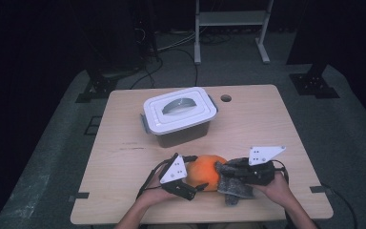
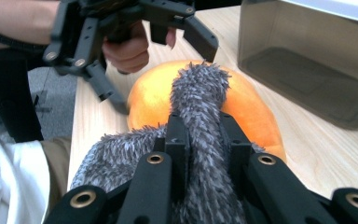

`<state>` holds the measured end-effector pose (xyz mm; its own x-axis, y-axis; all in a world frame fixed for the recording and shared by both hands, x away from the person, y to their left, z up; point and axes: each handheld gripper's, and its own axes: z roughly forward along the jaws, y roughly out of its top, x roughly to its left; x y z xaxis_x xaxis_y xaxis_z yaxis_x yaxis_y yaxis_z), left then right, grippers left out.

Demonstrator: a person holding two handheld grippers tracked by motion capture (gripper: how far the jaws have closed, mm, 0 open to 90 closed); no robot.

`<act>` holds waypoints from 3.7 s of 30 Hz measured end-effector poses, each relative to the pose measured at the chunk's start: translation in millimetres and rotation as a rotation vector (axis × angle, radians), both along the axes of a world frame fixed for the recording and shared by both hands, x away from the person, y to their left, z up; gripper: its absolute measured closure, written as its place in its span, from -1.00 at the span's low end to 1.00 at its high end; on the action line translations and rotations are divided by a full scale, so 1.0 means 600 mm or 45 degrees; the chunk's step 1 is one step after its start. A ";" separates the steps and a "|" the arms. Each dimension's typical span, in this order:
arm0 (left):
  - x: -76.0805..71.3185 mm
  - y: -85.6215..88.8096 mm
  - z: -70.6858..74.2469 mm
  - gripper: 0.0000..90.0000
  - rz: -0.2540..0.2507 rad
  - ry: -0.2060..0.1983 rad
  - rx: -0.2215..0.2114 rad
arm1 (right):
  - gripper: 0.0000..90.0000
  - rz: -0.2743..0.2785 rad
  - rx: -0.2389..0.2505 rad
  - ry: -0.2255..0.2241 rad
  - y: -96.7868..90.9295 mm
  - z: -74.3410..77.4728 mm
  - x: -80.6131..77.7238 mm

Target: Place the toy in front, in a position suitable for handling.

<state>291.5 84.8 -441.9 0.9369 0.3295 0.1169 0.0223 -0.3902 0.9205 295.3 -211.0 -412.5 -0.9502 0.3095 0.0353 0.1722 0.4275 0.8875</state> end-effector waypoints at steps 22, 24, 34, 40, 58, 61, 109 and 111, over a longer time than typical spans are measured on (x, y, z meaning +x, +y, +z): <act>0.001 -0.020 0.004 -0.25 0.063 -0.039 0.010 | 0.71 -0.054 0.007 -0.064 -0.002 0.030 0.008; -0.003 -0.027 0.009 -0.23 0.062 -0.066 0.018 | 0.70 -0.020 0.014 -0.086 0.013 0.040 0.001; 0.001 -0.014 0.018 -0.14 0.076 -0.085 0.002 | 0.71 -0.067 -0.068 -0.107 0.010 0.040 0.007; -0.012 -0.026 0.027 -0.12 0.045 -0.132 0.019 | 0.70 0.020 -0.055 -0.162 0.042 0.053 -0.014; -0.015 -0.020 0.028 -0.11 -0.008 -0.153 0.038 | 0.71 -0.006 -0.024 -0.122 0.023 0.052 0.000; -0.010 -0.014 0.024 -0.15 -0.012 -0.116 0.040 | 0.71 -0.069 -0.007 -0.076 -0.001 0.041 0.014; 0.011 0.006 0.006 -0.65 -0.062 0.126 0.033 | 0.69 -0.008 -0.009 0.025 -0.002 0.004 0.015; 0.012 0.001 0.002 -0.74 -0.060 0.127 0.061 | 0.69 0.012 -0.005 0.018 0.002 0.005 0.010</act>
